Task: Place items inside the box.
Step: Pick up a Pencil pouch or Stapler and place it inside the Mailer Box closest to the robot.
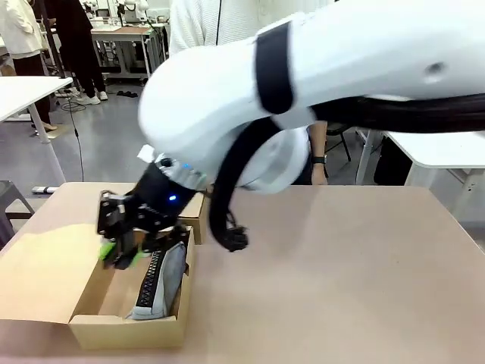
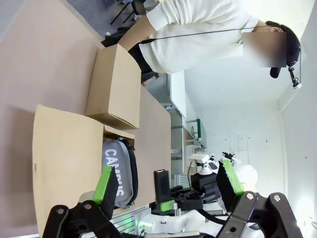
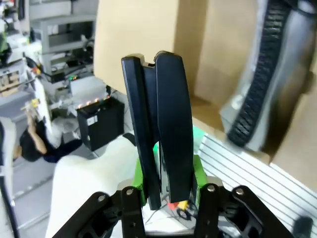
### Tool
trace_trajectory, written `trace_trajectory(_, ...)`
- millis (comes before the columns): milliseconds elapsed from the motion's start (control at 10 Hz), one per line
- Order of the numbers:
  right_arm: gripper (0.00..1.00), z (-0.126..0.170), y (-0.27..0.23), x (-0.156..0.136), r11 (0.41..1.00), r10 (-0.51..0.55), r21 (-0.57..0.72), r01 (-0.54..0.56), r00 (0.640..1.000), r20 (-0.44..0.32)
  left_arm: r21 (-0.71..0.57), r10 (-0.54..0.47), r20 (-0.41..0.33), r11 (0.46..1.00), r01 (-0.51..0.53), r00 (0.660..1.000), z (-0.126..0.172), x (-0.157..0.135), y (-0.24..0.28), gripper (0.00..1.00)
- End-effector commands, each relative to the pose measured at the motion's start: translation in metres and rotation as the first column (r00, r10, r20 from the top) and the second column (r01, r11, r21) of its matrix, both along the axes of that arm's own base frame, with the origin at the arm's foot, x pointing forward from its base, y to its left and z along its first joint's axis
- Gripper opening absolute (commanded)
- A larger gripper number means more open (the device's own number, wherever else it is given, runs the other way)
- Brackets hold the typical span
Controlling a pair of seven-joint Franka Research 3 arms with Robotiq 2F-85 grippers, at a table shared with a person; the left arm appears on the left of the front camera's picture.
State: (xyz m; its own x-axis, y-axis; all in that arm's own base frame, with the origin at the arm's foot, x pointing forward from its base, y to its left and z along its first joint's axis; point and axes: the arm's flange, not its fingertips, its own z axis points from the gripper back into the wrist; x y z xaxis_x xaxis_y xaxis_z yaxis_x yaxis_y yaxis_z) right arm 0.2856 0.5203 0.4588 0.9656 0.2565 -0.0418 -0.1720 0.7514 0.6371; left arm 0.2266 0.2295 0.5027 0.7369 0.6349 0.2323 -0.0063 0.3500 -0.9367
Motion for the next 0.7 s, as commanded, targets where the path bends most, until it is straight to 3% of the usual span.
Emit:
trace_trajectory(0, 0.41, -0.012, 0.033, 0.009, 1.0, 0.02, -0.006, -0.02, 0.999, 0.028, -0.011, -0.001, 0.032, 1.0, 0.001, 0.999, 0.0, 0.0, 0.0, 1.0)
trace_trajectory(300, 0.41, -0.036, 0.046, 0.016, 0.997, -0.025, -0.07, 0.029, 0.998, 0.061, -0.011, -0.001, 0.032, 1.0, 0.001, 0.999, 0.0, 0.0, 0.0, 1.0)
trace_trajectory(400, 0.41, -0.038, 0.043, 0.02, 0.987, -0.079, -0.129, 0.091, 0.993, 0.091, -0.011, -0.001, 0.032, 1.0, 0.001, 0.999, 0.0, 0.0, 0.0, 1.0)
trace_trajectory(500, 0.41, -0.048, 0.034, 0.016, 0.999, 0.015, -0.046, -0.014, 0.999, 0.041, -0.011, -0.001, 0.032, 1.0, 0.001, 0.999, 0.0, 0.0, 0.0, 1.0)
trace_trajectory(600, 0.41, -0.048, 0.034, 0.016, 0.999, 0.015, -0.046, -0.014, 0.999, 0.041, -0.011, -0.001, 0.032, 1.0, 0.001, 0.999, 0.0, 0.0, 0.0, 1.0)
